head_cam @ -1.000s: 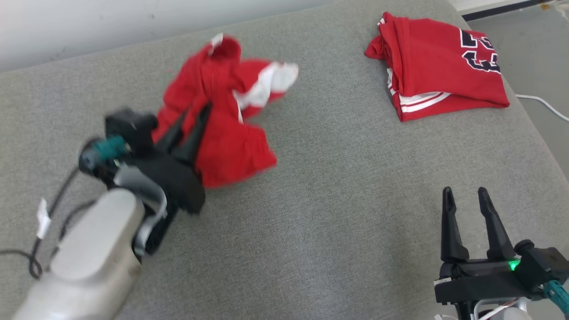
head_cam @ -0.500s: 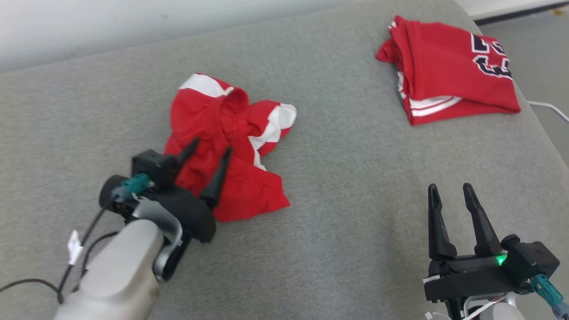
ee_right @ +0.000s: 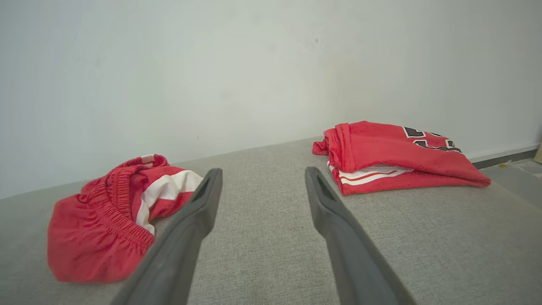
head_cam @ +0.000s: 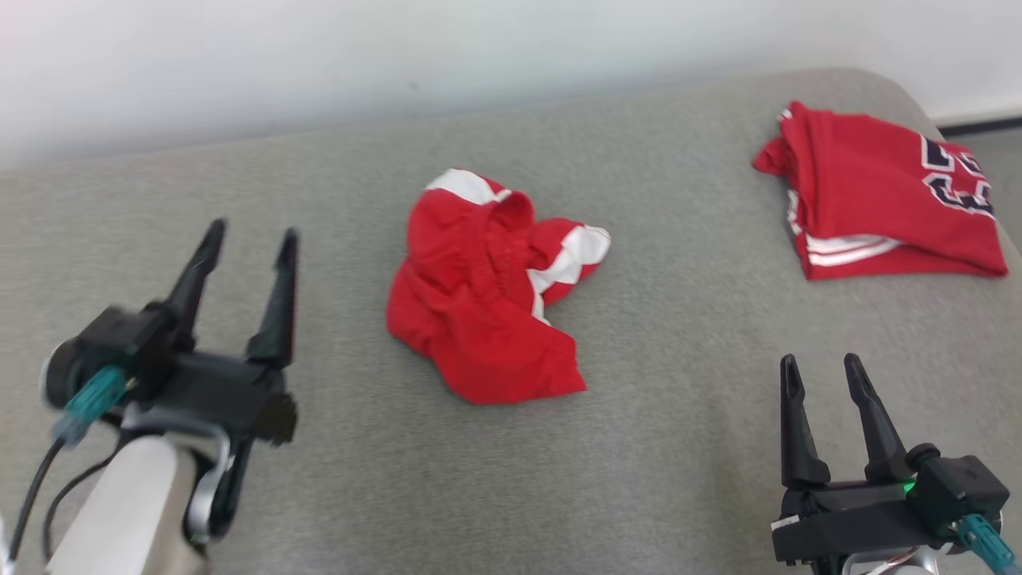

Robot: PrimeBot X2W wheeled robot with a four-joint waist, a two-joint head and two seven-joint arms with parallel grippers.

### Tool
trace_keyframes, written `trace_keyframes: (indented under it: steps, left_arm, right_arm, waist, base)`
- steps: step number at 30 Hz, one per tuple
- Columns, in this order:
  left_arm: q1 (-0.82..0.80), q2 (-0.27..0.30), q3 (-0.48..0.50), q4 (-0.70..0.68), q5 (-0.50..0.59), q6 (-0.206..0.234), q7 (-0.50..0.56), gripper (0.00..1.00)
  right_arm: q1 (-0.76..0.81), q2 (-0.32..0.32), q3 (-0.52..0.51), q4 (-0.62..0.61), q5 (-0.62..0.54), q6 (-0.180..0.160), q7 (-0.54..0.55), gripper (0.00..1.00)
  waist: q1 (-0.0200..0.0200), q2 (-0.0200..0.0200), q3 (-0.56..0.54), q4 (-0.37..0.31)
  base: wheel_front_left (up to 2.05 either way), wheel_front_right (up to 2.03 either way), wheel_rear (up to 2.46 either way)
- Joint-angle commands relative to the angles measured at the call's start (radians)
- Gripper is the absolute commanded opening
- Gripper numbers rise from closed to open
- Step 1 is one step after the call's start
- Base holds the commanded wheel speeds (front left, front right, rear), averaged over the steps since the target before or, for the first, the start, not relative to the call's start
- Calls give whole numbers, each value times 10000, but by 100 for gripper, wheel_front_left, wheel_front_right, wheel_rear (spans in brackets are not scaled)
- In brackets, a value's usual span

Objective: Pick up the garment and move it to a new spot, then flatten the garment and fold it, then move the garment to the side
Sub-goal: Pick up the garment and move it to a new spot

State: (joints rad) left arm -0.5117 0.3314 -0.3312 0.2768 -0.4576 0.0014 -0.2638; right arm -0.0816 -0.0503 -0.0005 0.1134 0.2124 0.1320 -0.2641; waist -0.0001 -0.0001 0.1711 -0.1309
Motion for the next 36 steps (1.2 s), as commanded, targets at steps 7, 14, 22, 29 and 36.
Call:
trace_keyframes:
  steps: [7,14,22,29,36]
  left_arm:
    - [1862,-27,1461,-1071,714,56,-1,100]
    - [3420,-400,2403,-1500,1087,-167,0,100]
    - [4504,-999,2937,-1813,1516,-364,-2,100]
    - [4947,-1433,3263,-1811,1889,-680,-2,100]
    - [5023,-1733,3538,-1697,2084,-905,-2,100]
  right_arm:
    - [300,-4,44,11,-121,-22,1,100]
    - [576,-2,20,12,-272,-22,1,100]
    - [799,-4,39,39,-397,-22,2,100]
    - [1025,-4,59,95,-334,-22,2,100]
    - [1034,-4,131,149,-301,-22,1,100]
  waist:
    - [1,1,-756,843]
    - [1,1,-1092,1212]
    - [1,1,-1279,1515]
    - [1,1,-1383,1695]
    - [1,1,-1350,1689]
  base:
    - [0,0,0]
    - [0,0,0]
    - [0,0,0]
    - [0,0,0]
    - [0,0,0]
